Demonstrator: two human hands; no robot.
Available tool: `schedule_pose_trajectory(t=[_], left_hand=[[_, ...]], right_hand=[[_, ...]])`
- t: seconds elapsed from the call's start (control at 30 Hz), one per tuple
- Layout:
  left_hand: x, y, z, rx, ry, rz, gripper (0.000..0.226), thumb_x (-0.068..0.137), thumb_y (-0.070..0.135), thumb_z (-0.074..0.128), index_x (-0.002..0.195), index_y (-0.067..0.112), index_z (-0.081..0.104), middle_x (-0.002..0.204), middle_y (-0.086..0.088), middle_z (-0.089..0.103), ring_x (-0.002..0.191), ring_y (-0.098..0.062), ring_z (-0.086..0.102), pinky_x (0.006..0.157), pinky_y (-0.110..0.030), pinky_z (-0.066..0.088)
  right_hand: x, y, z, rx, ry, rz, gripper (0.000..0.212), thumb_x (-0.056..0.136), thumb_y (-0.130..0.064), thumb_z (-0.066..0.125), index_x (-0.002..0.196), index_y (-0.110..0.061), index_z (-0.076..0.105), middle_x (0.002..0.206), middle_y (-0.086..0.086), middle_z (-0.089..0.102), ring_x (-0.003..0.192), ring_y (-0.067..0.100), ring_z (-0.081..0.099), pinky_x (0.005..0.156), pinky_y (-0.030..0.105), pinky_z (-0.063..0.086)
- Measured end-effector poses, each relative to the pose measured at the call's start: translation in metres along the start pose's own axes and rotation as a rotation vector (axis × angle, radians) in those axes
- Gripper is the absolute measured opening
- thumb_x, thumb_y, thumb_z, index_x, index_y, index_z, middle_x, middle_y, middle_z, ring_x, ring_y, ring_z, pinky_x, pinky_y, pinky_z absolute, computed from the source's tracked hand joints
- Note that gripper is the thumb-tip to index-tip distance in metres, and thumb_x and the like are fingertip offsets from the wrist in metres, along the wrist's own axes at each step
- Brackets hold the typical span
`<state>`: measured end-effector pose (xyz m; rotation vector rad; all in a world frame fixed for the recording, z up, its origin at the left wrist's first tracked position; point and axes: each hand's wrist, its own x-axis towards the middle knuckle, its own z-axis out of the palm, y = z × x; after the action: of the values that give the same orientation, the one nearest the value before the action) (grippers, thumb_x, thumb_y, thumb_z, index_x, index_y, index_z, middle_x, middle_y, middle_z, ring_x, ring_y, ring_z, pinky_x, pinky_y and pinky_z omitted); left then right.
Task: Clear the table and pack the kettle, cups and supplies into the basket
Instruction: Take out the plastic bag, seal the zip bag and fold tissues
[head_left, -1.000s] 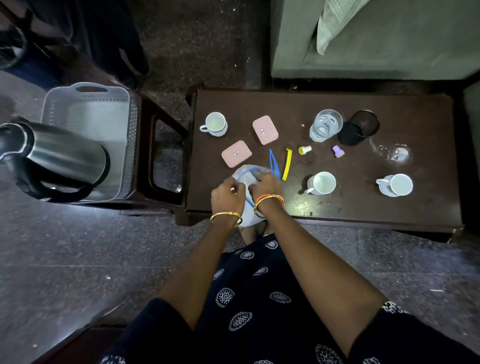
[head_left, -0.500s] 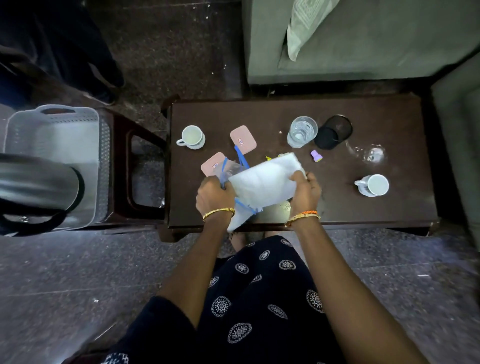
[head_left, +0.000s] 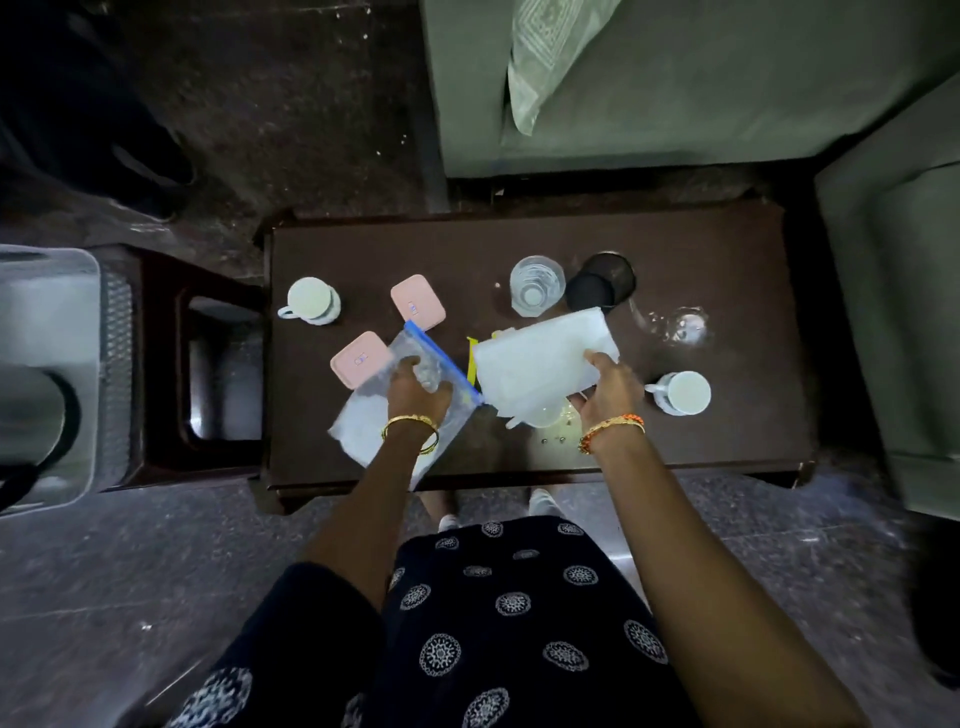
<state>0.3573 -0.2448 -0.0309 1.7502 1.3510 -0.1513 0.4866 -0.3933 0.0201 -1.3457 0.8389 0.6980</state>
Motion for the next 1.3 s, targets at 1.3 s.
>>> schedule_pose_trajectory(t=[1.3], left_hand=[[-0.103, 0.142, 0.112, -0.516, -0.534, 0.112, 0.033, 0.097, 0.002, 0.039, 0.128, -0.008, 0.047, 0.114, -0.010, 0.052, 0.105, -0.019, 0.047, 0.091, -0.032, 0.042]], right_hand=[[0.022, -0.090, -0.085, -0.583, -0.480, -0.199, 0.015, 0.078, -0.015, 0.074, 0.082, -0.018, 0.060, 0.083, 0.002, 0.063, 0.076, 0.015, 0.064, 0.054, 0.022, 0.057]])
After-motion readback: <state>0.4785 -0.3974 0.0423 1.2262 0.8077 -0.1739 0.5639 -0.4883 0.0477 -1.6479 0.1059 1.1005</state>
